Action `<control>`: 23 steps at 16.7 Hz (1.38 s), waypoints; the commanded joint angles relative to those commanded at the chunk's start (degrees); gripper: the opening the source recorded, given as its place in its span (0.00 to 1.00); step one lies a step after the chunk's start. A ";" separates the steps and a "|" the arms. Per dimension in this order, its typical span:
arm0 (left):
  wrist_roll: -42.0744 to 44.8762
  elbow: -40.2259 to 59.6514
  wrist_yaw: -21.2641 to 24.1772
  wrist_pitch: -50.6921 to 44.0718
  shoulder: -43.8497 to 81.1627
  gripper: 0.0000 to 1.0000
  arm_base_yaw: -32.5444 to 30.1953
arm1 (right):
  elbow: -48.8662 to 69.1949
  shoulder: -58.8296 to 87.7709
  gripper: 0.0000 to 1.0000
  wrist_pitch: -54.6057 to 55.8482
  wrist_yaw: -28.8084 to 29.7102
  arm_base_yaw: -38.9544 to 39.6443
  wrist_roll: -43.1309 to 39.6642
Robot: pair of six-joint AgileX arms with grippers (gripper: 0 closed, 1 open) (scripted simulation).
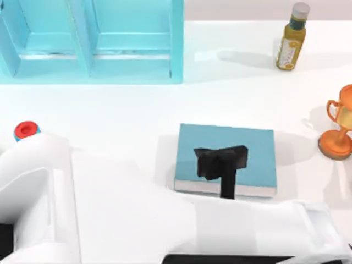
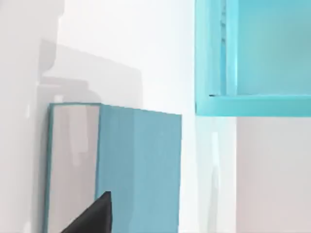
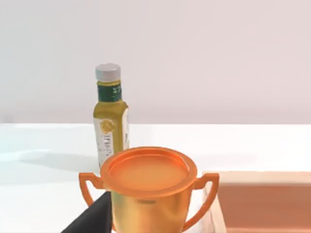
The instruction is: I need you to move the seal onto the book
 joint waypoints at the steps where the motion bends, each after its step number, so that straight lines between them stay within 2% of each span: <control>1: 5.30 -2.43 1.99 2.25 -3.50 1.00 2.50 | 0.00 0.00 1.00 0.00 0.00 0.00 0.00; 6: 39.63 -17.36 13.69 15.33 -24.71 1.00 17.75 | 0.00 0.00 1.00 0.00 0.00 0.00 0.00; 18: 140.81 -59.68 45.72 52.48 -84.24 1.00 57.71 | 0.00 0.00 1.00 0.00 0.00 0.00 0.00; 23: 171.83 -74.21 56.10 65.58 -104.51 1.00 69.88 | 0.00 0.00 1.00 0.00 0.00 0.00 0.00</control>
